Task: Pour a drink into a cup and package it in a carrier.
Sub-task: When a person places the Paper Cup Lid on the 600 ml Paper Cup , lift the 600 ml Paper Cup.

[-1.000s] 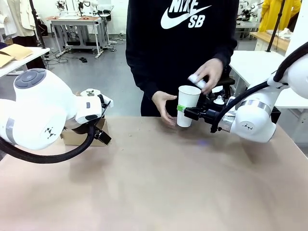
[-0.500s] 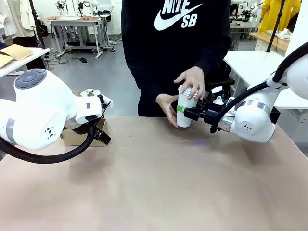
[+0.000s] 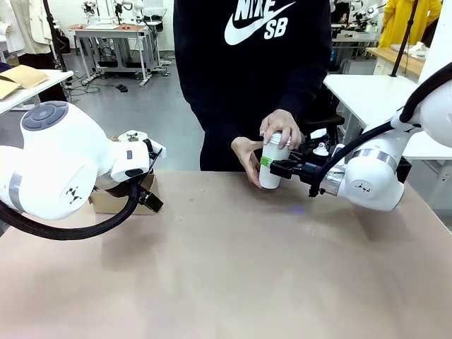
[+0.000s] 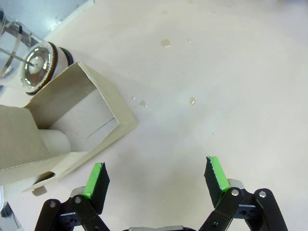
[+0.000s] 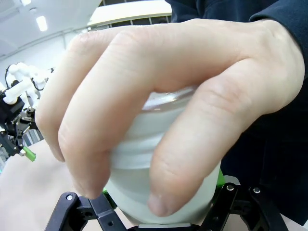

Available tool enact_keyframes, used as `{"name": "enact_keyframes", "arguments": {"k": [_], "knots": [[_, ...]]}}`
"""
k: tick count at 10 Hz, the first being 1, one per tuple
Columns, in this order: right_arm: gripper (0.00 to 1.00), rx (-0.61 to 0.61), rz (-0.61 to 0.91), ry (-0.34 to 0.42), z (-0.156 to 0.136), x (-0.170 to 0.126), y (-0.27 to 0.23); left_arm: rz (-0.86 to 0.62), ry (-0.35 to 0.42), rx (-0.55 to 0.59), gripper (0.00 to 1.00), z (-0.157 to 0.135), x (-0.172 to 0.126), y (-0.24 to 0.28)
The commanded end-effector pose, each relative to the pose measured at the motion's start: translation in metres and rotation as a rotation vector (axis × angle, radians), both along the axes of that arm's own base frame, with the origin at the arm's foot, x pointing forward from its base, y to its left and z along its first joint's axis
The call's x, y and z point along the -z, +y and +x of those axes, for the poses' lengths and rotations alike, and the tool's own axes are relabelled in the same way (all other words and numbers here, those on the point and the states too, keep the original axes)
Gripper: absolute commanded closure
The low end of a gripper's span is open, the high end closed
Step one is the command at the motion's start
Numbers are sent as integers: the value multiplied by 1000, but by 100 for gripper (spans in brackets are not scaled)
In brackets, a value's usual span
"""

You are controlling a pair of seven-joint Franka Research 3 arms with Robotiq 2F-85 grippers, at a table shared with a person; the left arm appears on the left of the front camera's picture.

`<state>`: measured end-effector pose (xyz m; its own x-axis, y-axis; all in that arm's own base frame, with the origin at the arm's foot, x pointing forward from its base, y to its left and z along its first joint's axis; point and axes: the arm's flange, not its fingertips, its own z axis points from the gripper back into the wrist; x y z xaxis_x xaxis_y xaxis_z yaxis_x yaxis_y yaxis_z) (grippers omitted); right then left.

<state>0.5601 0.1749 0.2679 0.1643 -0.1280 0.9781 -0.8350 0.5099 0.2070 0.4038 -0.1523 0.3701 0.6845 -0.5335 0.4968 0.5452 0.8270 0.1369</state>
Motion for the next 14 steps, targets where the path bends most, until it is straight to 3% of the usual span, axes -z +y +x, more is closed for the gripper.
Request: {"name": "enact_keyframes", "arguments": {"k": [1, 14], "knots": [[19, -2, 9, -11, 1, -8, 4, -2, 0, 0, 0, 0, 0, 1], [19, -2, 9, -11, 1, -8, 4, -2, 0, 0, 0, 0, 0, 1]]}}
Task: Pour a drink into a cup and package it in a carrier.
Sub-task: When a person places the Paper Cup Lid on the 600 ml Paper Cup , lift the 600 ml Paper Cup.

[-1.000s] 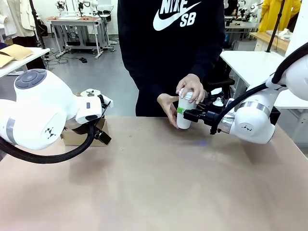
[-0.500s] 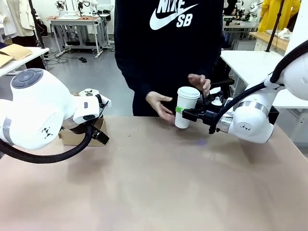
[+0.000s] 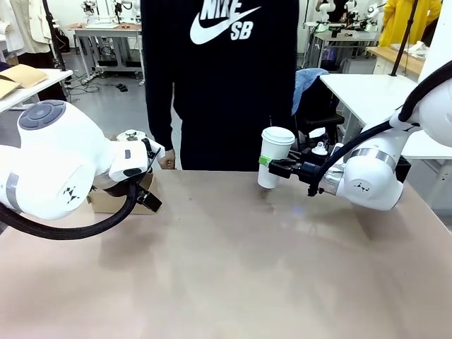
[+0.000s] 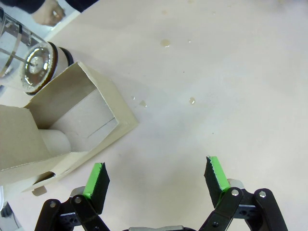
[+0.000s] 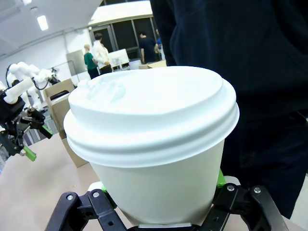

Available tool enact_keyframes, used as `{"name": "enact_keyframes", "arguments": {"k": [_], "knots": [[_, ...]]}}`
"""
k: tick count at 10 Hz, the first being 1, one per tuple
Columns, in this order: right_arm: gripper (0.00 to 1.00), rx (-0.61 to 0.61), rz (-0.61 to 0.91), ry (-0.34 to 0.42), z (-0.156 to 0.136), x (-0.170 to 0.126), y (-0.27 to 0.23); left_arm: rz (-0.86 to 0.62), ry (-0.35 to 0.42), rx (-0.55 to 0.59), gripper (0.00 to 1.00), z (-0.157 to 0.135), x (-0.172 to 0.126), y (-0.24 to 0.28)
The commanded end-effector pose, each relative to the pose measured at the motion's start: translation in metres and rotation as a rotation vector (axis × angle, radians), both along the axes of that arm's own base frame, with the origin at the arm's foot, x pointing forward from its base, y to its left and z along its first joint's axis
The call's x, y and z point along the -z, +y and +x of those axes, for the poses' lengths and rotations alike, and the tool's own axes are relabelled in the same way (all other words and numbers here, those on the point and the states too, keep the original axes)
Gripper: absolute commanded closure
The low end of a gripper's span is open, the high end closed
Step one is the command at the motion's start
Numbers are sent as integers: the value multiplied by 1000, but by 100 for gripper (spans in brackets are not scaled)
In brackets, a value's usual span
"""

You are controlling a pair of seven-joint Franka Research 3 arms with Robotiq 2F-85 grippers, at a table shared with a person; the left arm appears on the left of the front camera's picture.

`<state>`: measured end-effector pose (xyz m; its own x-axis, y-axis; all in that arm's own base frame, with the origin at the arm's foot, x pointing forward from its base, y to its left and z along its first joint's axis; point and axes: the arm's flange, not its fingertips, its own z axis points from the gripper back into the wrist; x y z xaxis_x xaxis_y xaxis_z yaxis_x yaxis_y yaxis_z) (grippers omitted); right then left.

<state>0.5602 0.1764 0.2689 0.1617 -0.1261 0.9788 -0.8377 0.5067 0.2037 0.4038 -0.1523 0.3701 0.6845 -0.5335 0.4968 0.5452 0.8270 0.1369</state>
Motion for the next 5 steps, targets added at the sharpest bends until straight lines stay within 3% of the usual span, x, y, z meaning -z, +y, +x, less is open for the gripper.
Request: {"name": "enact_keyframes", "arguments": {"k": [1, 5], "knots": [[19, 2, 11, -8, 1, -7, 2, -2, 0, 0, 0, 0, 0, 1], [19, 2, 11, -8, 1, -7, 2, -2, 0, 0, 0, 0, 0, 1]]}}
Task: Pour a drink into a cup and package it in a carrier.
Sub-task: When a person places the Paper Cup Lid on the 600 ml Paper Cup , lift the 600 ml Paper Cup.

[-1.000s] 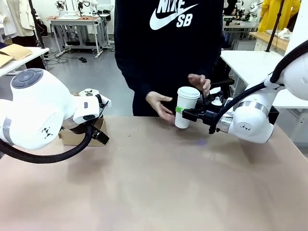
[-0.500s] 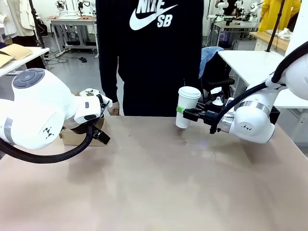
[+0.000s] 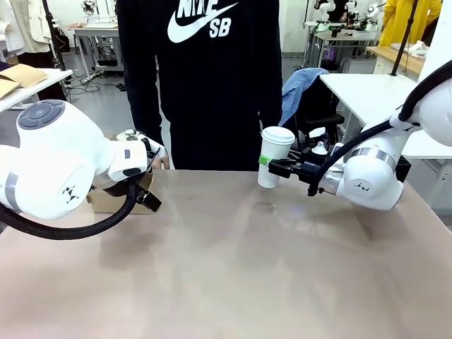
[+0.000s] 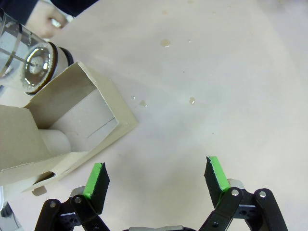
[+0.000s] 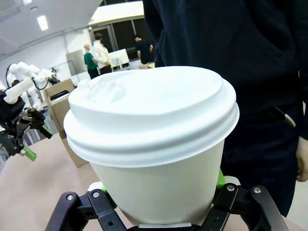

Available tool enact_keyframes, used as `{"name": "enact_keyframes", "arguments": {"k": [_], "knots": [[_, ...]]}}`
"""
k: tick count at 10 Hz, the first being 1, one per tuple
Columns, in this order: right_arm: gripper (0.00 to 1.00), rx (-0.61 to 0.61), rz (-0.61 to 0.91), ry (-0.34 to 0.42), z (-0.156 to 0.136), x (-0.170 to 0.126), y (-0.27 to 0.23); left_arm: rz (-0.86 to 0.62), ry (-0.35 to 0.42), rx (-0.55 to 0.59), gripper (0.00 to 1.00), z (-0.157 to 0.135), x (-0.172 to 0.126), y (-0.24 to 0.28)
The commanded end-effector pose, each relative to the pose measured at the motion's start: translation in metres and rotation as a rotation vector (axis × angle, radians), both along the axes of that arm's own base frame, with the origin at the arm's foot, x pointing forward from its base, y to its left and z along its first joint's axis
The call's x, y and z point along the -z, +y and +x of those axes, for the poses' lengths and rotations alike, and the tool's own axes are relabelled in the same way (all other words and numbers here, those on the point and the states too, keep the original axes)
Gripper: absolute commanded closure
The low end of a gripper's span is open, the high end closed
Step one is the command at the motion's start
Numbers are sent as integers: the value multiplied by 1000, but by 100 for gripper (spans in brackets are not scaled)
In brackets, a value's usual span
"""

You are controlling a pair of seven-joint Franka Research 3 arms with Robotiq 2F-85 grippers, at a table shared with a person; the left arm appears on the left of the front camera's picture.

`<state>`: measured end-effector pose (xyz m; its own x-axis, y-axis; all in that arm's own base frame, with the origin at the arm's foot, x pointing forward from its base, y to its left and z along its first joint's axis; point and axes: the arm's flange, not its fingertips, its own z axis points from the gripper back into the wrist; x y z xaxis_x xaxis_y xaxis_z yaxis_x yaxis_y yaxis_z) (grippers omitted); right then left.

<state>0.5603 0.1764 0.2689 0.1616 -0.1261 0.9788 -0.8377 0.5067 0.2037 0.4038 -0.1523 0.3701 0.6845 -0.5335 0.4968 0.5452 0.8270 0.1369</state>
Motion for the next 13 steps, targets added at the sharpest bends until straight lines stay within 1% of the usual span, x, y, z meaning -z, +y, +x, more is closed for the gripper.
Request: {"name": "enact_keyframes", "arguments": {"k": [1, 3, 4, 5, 7, 9, 10, 11, 12, 13], "knots": [[19, 2, 11, -8, 1, -7, 2, -2, 0, 0, 0, 0, 0, 1], [19, 2, 11, -8, 1, -7, 2, -2, 0, 0, 0, 0, 0, 1], [19, 0, 0, 0, 0, 0, 0, -2, 0, 0, 0, 0, 0, 1], [19, -18, -61, -16, -3, -26, -1, -2, 0, 0, 0, 0, 0, 1], [19, -79, -65, -59, -22, -91, 0, -2, 0, 0, 0, 0, 0, 1], [19, -91, -92, -95, -41, -155, -6, -2, 0, 0, 0, 0, 0, 1], [19, -109, -119, -102, -60, -189, -9, -2, 0, 0, 0, 0, 0, 1], [19, -154, -105, -110, -89, -230, -16, -2, 0, 0, 0, 0, 0, 1], [19, -177, -99, -116, -112, -259, -23, -2, 0, 0, 0, 0, 0, 1], [19, -181, -110, -124, -122, -278, -25, -2, 0, 0, 0, 0, 0, 1]]}}
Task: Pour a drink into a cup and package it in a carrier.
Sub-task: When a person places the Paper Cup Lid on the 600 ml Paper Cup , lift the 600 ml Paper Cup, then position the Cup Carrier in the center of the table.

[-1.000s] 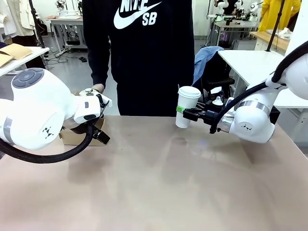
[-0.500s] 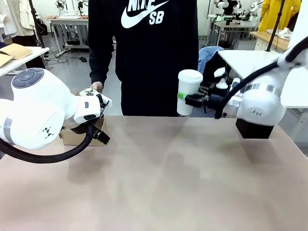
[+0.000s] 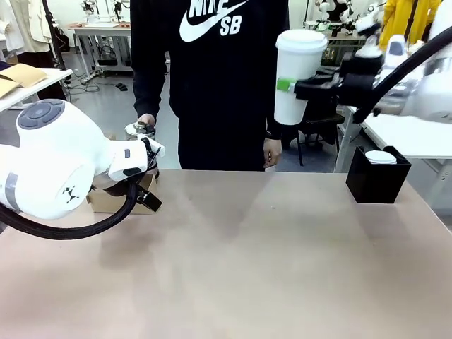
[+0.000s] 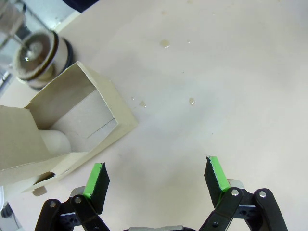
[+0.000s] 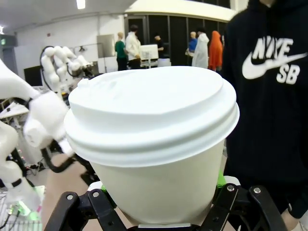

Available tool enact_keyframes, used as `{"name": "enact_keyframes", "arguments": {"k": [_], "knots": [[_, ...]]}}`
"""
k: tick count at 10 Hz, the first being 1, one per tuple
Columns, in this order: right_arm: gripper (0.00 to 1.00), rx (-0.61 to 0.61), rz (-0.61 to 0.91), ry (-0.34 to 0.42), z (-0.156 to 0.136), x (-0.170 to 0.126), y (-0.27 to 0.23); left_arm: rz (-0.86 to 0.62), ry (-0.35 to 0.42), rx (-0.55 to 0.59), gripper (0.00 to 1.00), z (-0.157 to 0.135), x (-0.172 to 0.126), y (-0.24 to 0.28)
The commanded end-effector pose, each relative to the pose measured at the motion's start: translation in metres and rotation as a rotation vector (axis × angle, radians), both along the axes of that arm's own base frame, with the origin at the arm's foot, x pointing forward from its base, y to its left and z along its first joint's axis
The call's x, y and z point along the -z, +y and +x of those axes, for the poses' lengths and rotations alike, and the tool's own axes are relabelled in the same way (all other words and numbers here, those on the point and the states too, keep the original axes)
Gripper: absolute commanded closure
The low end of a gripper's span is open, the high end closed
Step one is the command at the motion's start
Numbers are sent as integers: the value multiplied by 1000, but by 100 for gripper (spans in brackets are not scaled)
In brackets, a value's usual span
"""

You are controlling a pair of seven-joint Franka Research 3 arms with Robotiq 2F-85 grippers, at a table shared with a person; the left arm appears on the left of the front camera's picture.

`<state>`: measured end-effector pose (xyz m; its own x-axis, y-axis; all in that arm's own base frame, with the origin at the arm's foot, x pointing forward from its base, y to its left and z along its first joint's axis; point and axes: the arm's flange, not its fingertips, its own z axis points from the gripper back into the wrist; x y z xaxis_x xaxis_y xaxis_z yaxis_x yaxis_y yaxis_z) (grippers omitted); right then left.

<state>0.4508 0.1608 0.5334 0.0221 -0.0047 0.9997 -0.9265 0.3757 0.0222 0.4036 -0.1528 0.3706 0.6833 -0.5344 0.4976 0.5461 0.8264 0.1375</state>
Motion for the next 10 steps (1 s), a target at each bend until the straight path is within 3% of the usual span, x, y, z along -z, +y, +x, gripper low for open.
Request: {"name": "enact_keyframes", "arguments": {"k": [1, 4, 5, 10], "knots": [[19, -4, -21, 33, -17, -22, -9, -2, 1, -1, 0, 0, 0, 1], [19, 6, 29, 82, -9, -19, -13, -2, 1, -1, 0, 0, 0, 1], [19, 1, -12, 23, -23, -28, -7, -2, 1, -1, 0, 0, 0, 1], [19, 1, -12, 23, -23, -28, -7, -2, 1, -1, 0, 0, 0, 1]]}}
